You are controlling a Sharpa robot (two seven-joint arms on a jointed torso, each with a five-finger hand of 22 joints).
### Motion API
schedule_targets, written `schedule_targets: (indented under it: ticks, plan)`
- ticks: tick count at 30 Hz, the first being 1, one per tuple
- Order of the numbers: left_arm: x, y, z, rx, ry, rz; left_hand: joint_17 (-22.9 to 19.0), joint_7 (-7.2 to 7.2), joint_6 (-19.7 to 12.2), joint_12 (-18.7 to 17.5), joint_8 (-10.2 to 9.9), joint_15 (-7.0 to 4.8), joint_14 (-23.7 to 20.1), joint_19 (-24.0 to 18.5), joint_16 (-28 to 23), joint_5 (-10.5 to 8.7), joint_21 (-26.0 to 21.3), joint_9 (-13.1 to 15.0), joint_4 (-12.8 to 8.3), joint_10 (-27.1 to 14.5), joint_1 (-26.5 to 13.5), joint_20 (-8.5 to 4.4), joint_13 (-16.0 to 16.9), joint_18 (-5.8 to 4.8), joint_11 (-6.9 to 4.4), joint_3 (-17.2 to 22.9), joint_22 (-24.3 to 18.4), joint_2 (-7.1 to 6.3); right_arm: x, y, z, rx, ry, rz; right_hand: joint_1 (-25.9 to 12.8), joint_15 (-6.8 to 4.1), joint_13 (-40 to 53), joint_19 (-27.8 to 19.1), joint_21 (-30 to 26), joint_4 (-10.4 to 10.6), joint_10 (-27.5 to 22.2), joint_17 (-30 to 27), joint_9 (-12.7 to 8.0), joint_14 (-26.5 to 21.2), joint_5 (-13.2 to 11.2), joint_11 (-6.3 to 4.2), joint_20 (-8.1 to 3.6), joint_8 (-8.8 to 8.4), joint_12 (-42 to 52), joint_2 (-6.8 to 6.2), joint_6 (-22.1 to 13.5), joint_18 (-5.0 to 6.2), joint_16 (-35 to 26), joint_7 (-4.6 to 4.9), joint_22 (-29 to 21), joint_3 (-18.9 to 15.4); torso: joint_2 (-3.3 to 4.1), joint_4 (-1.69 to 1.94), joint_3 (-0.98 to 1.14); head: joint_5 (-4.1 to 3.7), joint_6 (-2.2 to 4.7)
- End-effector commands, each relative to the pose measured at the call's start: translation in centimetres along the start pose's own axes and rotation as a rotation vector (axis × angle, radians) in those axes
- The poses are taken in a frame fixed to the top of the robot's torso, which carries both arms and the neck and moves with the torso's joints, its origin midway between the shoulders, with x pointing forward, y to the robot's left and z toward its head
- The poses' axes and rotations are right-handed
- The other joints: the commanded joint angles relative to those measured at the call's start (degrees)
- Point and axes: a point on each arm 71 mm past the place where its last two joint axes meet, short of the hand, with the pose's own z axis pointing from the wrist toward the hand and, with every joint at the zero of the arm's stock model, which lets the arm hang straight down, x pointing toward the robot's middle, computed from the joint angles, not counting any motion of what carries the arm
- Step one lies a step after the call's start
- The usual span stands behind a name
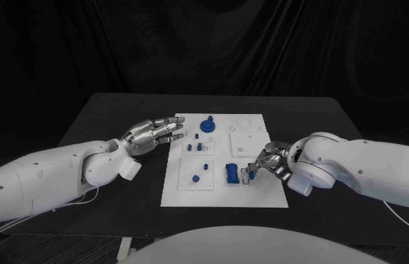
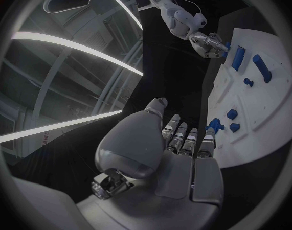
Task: Assemble the parts on the task board
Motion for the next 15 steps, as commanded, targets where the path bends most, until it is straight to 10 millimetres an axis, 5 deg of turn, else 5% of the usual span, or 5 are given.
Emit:
schedule_targets:
  ticks: [1,15]
  plan:
    - [0.2,0.0,0.1,0.007,0.015,-0.010,0.07,0.45,0.13,0.21,0.23,0.01,0.21,-0.26,0.18,-0.13,0.07,0.08,0.13,-0.07,-0.35,0.22,0.09,1.10,0.35,0.26,-0.06,-0.01,0.4,-0.1,0.3,0.012,0.029,0.048,-0.79,-0.43,15.07,2.57,-0.02,-6.24,6.00,-0.20,0.11,3.14,-0.92,-0.44,-0.51,0.28,0.36,-0.01,-0.43,0.75,0.28,-0.10,11.72,6.63,0.04,0.02,0.00,0.00,0.01]
    - [0.3,0.0,0.2,0.006,0.022,-0.013,0.06,0.66,0.32,0.29,0.31,-0.04,0.21,-0.27,0.17,-0.11,0.07,0.11,0.11,0.03,-0.41,0.20,0.10,1.12,0.38,0.26,-0.07,-0.08,0.5,-0.7,1.6,0.048,0.043,0.012,-2.42,-0.35,15.07,2.23,-0.77,-4.92,6.00,-0.79,0.00,2.97,-3.53,-0.34,-0.46,0.48,0.36,-0.19,-1.51,0.92,0.01,-0.02,11.47,6.40,0.01,0.03,0.01,0.27,0.01]
